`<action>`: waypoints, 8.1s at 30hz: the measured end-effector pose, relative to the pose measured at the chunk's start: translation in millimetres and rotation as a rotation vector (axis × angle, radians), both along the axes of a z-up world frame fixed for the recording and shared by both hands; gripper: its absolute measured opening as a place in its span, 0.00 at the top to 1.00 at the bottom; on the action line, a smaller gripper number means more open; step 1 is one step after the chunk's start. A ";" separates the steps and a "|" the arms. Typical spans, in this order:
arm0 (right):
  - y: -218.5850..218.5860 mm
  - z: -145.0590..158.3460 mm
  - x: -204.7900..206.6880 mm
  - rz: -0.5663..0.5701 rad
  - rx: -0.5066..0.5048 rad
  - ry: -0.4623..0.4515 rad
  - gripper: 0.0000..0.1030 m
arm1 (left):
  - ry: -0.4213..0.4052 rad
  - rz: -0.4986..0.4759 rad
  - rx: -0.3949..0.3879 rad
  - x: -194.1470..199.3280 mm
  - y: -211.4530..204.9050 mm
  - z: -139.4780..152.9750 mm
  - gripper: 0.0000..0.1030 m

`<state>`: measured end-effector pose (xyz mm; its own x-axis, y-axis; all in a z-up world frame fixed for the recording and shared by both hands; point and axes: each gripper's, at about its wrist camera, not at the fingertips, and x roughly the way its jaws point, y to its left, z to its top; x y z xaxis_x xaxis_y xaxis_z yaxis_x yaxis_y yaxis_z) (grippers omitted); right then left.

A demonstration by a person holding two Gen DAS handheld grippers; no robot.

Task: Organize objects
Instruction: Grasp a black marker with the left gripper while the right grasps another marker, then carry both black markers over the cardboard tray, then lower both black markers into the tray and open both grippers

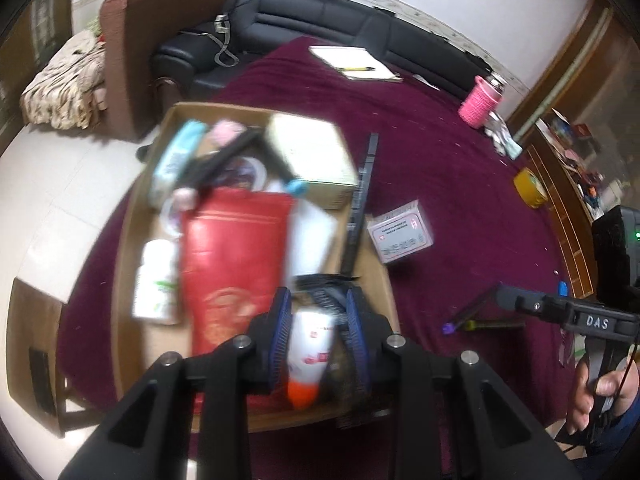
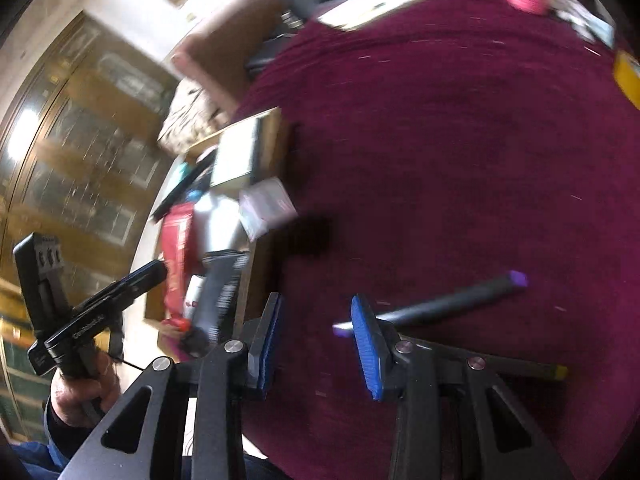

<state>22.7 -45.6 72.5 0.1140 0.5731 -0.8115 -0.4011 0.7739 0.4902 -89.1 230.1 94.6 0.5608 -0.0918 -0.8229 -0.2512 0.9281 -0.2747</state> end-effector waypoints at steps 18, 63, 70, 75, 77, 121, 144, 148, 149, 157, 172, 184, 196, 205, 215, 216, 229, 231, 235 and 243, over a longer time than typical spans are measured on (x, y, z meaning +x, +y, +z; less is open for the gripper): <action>-72.6 -27.0 4.5 -0.067 -0.097 0.029 0.45 | 0.070 -0.232 -0.019 71.1 -89.5 -17.4 0.57; -55.5 -54.4 -48.9 0.283 -0.420 -0.156 0.77 | 0.156 -0.650 0.320 122.8 -224.8 -77.5 0.79; -54.8 -58.7 -39.4 0.178 -0.452 -0.141 0.84 | 0.165 -0.499 0.223 108.3 -205.6 -73.3 0.86; -79.3 -64.1 -20.9 0.047 -0.391 -0.050 0.84 | 0.170 -0.448 0.213 98.2 -200.0 -76.7 0.86; -76.1 -64.4 -21.6 0.057 -0.386 -0.060 0.83 | 0.172 -0.441 0.214 98.6 -200.1 -76.5 0.86; -59.0 -26.3 -31.1 0.015 -0.236 -0.121 0.84 | -0.019 -0.366 0.402 62.9 -191.5 -38.6 0.86; -24.9 -7.6 -32.6 0.063 -0.200 -0.130 0.84 | -0.059 -0.296 0.380 51.0 -160.9 -21.5 0.86; -20.2 -3.2 -32.6 0.074 -0.197 -0.136 0.84 | -0.067 -0.285 0.375 49.8 -156.9 -18.0 0.86; -19.2 -2.1 -32.6 0.077 -0.196 -0.138 0.84 | -0.068 -0.283 0.374 49.3 -155.5 -17.1 0.86; 6.5 6.0 -35.9 0.132 -0.181 -0.148 0.84 | -0.073 -0.233 0.364 39.5 -138.2 -11.8 0.86; 75.6 13.9 -44.5 0.263 -0.146 -0.159 0.84 | -0.069 -0.067 0.347 5.0 -76.5 -4.2 0.86; 135.6 15.9 -46.9 0.335 -0.105 -0.140 0.84 | -0.045 0.048 0.349 -16.6 -23.2 -2.8 0.86; 178.5 -3.0 -38.6 0.337 -0.092 -0.083 0.83 | -0.006 0.100 0.350 -24.0 16.6 -14.4 0.86; 192.8 -9.0 -30.1 0.323 -0.096 -0.061 0.83 | 0.008 0.105 0.344 -15.4 30.8 -22.3 0.86; 198.2 -11.0 -24.3 0.307 -0.100 -0.050 0.83 | 0.004 0.094 0.349 -6.1 36.8 -23.7 0.86; 198.8 -10.6 -23.9 0.305 -0.101 -0.050 0.83 | 0.005 0.091 0.347 -4.8 37.8 -23.6 0.86; 213.3 -10.1 -16.7 0.287 -0.109 -0.043 0.83 | -0.001 0.062 0.333 12.0 52.7 -19.3 0.86; 218.5 -11.2 -15.6 0.288 -0.115 -0.041 0.83 | 0.001 0.059 0.312 15.9 56.7 -18.3 0.86; 221.3 -12.5 -11.9 0.286 -0.122 -0.038 0.83 | 0.002 0.049 0.306 23.9 61.0 -16.5 0.86; 217.9 -11.5 -7.4 0.280 -0.132 -0.033 0.83 | 0.001 0.022 0.316 40.1 59.8 -15.0 0.86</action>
